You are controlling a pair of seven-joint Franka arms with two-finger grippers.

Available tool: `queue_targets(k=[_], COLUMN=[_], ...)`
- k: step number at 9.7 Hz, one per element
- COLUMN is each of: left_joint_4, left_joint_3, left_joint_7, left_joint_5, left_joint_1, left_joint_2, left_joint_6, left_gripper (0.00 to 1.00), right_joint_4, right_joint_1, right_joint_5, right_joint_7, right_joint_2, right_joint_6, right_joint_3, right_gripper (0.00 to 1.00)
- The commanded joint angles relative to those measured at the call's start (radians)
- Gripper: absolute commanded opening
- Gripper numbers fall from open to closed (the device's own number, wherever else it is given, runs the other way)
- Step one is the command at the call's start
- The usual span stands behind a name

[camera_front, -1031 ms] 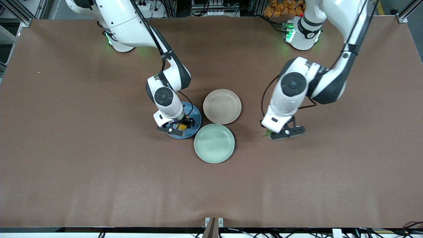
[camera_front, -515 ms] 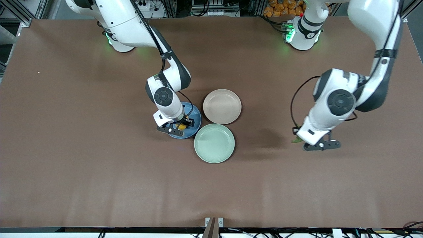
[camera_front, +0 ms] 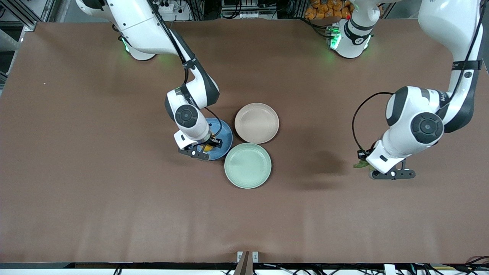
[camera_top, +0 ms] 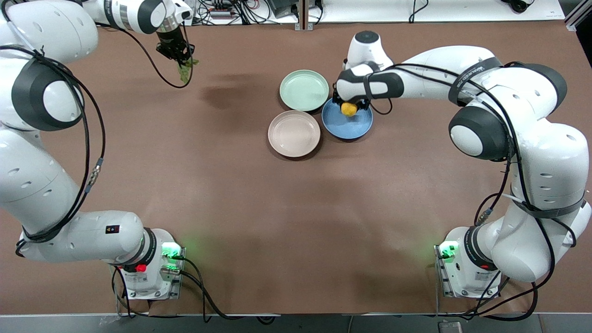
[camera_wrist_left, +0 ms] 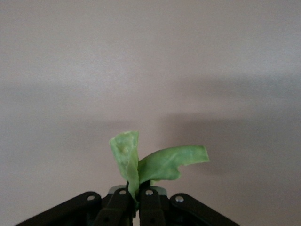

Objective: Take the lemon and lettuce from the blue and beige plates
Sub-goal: 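Carry the lettuce away from the plates and release it with the left gripper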

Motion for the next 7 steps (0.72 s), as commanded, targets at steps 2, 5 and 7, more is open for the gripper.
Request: queue_targets(k=[2,5,7], left_joint_4=[0.016,0.014,0.010], left_joint_3=[-0.007,-0.008,-0.016], left_joint_7=[0.074,0.126,0.126], left_joint_5=[-0.009,-0.018,-0.027], left_joint_1=[0.008,0.016,0.017], left_joint_2=[0.011,-0.005,-0.035], left_joint_6=[-0.052,-0.053,-0.115], left_gripper=[0.99,1.00,1.00], right_joint_4=[0.086,0.217,0.254], right_joint_1=[-0.051,-0.109,-0.141], right_joint_5=[0.017,0.009,0.006], right_joint_7=[-0.063,-0.149,-0.161], right_joint_2=[-0.016,-0.016,-0.032], right_joint_6=[-0.122,-0.294,-0.340], right_joint_3=[0.005,0.002,0.000], right_gripper=[0.37,0.37,0.37])
